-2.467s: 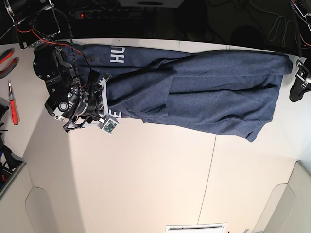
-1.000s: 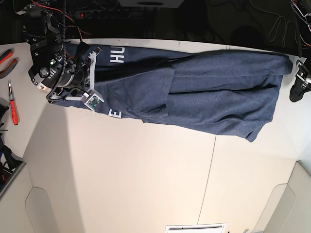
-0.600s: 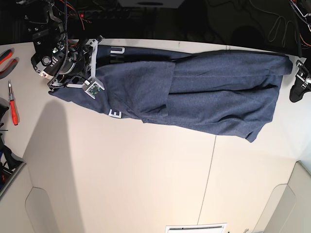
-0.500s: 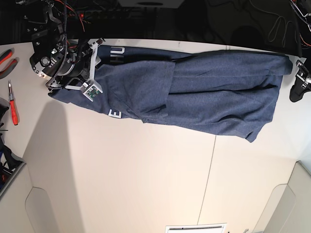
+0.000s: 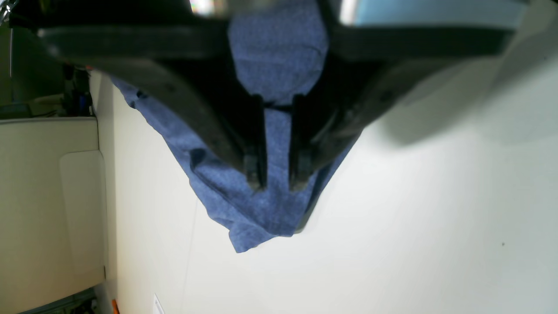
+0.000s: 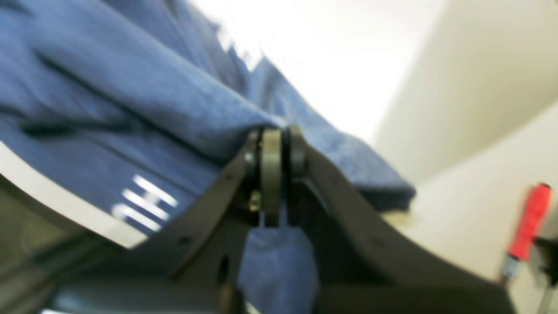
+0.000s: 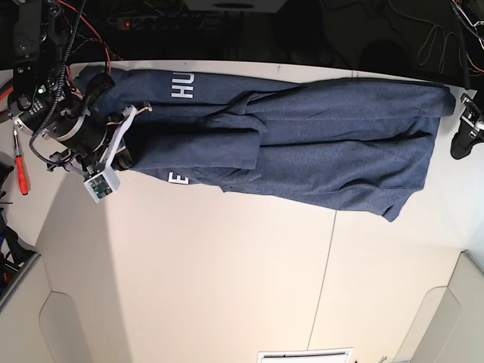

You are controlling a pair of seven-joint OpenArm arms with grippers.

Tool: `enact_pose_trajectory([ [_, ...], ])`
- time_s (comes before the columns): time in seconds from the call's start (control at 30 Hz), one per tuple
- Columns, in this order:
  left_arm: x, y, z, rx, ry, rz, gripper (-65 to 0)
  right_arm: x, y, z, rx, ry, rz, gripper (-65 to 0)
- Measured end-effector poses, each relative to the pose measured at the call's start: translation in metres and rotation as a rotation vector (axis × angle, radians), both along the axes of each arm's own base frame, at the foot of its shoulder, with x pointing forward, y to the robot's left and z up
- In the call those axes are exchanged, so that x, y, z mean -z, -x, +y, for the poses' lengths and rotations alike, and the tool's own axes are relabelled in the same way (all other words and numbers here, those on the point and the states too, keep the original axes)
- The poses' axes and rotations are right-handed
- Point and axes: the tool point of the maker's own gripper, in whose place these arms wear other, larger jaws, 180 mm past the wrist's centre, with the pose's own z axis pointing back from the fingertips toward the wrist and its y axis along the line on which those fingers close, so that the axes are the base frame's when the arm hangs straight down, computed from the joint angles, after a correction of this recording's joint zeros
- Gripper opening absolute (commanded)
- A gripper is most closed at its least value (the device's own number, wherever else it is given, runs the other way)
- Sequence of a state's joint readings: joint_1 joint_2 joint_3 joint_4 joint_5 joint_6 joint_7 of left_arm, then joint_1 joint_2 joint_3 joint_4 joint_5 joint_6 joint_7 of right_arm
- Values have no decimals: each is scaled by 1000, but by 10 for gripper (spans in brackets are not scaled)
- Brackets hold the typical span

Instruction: Layout the t-shirt on the table in an organized manner, then fold the t-shirt properly

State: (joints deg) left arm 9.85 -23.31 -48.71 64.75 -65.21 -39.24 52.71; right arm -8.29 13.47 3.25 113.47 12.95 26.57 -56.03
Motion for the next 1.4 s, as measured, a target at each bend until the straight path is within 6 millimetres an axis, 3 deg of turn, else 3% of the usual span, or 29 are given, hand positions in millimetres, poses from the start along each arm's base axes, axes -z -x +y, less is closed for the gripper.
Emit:
enact_pose_trajectory([
  [0.2,0,0,0,0,0,0,-551,-1,2,26,9,-98,22,-650],
  [0.4,0,0,0,0,0,0,-551,16,16,1,29,46,126,-650],
  [0.67,0,0,0,0,0,0,-551,19,22,-22,17,135,158,-650],
  [0.97,0,0,0,0,0,0,-551,35,49,-23,-16,151,226,-648],
  [1.03,0,0,0,0,0,0,-551,38,55,-23,-19,152,240,-499],
  [1.1,0,0,0,0,0,0,-551,40,59,-22,-20,149,249,-422],
  [1.27,0,0,0,0,0,1,-551,39,59,-27,-21,162,247,-418],
  [1.4,0,0,0,-1,0,-1,-550,25,53,-24,-29,160,199,-418],
])
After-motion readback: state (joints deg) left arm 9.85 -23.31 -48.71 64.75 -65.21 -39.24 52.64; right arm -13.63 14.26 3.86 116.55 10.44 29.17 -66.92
